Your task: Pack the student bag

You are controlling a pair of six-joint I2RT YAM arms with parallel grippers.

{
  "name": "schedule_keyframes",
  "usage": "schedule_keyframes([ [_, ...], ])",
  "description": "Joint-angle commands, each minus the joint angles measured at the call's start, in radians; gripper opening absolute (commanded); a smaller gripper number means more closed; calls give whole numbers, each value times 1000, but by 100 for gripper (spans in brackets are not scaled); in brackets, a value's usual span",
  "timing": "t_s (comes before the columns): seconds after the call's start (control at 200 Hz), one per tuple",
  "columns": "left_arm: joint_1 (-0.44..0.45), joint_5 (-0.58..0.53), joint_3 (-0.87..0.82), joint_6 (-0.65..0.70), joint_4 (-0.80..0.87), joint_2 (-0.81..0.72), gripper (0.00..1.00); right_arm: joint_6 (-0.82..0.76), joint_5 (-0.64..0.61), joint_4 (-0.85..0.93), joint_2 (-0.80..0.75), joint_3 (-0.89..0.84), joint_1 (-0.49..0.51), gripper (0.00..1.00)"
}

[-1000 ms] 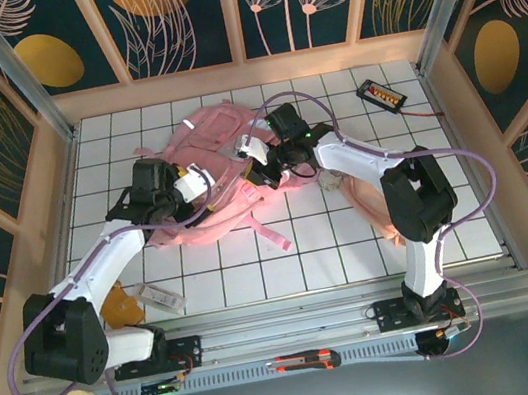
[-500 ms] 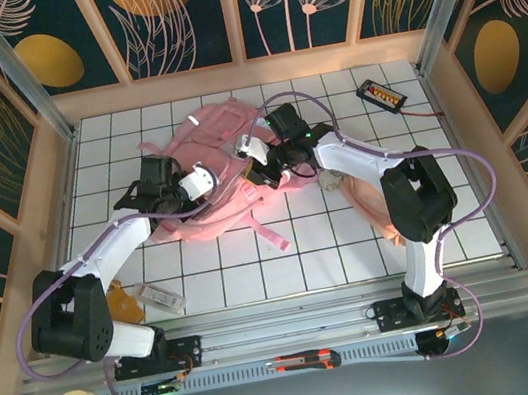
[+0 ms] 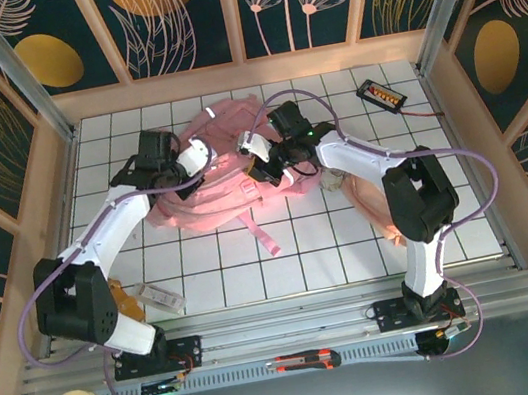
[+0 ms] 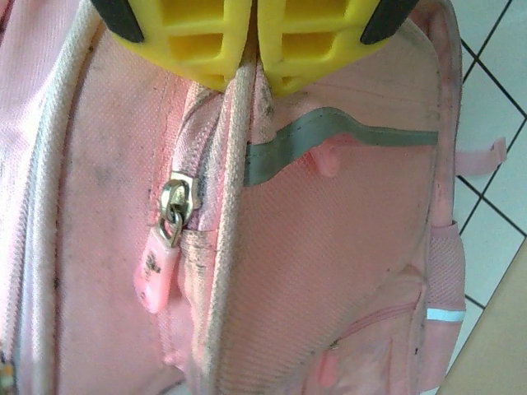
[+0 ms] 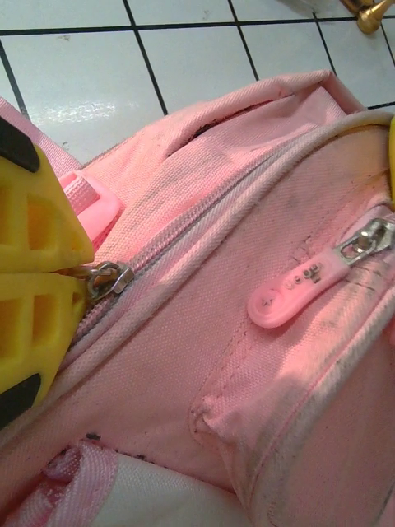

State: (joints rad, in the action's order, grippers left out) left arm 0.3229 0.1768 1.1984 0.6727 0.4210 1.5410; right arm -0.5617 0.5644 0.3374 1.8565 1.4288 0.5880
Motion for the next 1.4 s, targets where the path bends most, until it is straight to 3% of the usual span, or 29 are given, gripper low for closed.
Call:
schedule_keyframes([
  [0.0, 42, -12, 115, -133, -21, 22, 0, 51, 40, -56, -86, 8, 32, 0],
  [0.265, 172, -134, 202, -188, 21, 66, 0, 179, 47, 31, -85, 31, 90, 0],
  [0.435, 217, -122, 248, -291, 34, 95, 0, 296, 86, 22, -44, 92, 131, 0],
  [0.575, 224, -125, 270, -418, 21, 94, 0, 466, 82, -106, -36, 64, 156, 0],
  [0.741, 225, -168, 266, -540, 21, 52, 0, 720, -68, -363, -148, -133, 127, 0],
  [0.906, 230, -123, 320, -817, 53, 76, 0, 899, -40, -516, -178, -220, 103, 0],
  [1.161, 246, -165, 349, -1193, 17, 80, 0, 1230, -29, -718, -180, -336, 102, 0],
  [1.271, 260, -224, 418, -1224, 70, 108, 0, 1322, -47, -753, -204, -383, 94, 0],
  [1.396, 260, -242, 451, -1218, 87, 115, 0, 1310, -71, -680, -247, -394, 59, 0],
])
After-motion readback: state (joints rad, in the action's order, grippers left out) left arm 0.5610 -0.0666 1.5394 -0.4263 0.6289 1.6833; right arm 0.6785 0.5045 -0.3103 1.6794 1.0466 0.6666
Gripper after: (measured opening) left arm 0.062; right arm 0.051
